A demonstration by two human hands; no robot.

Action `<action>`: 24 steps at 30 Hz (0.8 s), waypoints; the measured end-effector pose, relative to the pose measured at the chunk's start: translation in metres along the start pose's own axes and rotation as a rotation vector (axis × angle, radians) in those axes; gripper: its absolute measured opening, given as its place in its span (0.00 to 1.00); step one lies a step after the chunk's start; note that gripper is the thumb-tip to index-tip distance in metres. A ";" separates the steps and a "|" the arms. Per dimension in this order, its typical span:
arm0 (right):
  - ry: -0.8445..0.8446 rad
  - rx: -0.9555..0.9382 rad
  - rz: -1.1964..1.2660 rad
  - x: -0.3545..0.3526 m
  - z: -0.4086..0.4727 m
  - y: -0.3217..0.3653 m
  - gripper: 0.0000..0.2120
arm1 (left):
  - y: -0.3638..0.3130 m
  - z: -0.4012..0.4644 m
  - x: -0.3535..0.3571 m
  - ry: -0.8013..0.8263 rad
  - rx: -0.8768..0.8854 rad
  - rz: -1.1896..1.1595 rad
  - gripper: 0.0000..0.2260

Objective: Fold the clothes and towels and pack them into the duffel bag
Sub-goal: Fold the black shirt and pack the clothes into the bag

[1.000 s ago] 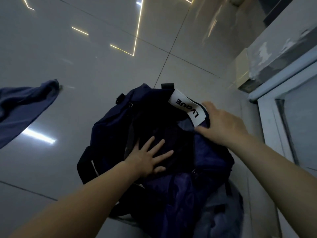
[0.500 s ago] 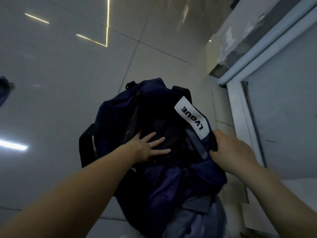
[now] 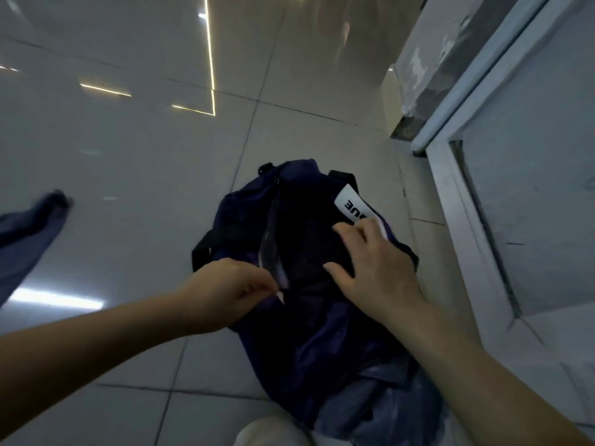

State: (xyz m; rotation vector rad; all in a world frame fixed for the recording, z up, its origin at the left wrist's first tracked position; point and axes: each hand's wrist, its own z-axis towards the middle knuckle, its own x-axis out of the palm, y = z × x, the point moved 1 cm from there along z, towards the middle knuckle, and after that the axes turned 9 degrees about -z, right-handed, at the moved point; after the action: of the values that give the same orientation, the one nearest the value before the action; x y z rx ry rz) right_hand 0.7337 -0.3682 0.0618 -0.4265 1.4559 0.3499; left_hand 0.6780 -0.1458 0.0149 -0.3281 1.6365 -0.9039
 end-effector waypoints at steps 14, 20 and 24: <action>0.483 -0.767 0.290 -0.006 0.010 0.249 0.13 | 0.039 -0.284 -0.041 -0.583 -0.574 -0.068 0.14; 0.655 -0.951 0.150 0.016 -0.012 0.323 0.13 | 0.075 -0.363 -0.013 -0.753 -0.850 -0.190 0.08; 0.666 -1.064 0.088 0.025 -0.027 0.393 0.13 | 0.095 -0.427 -0.024 -0.903 -0.967 -0.108 0.09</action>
State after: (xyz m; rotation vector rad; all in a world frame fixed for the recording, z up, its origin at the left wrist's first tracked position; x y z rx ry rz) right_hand 0.5253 -0.0376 0.0092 -1.4343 1.8386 1.1423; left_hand 0.3136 0.0944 -0.0261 -1.2834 1.0696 0.0879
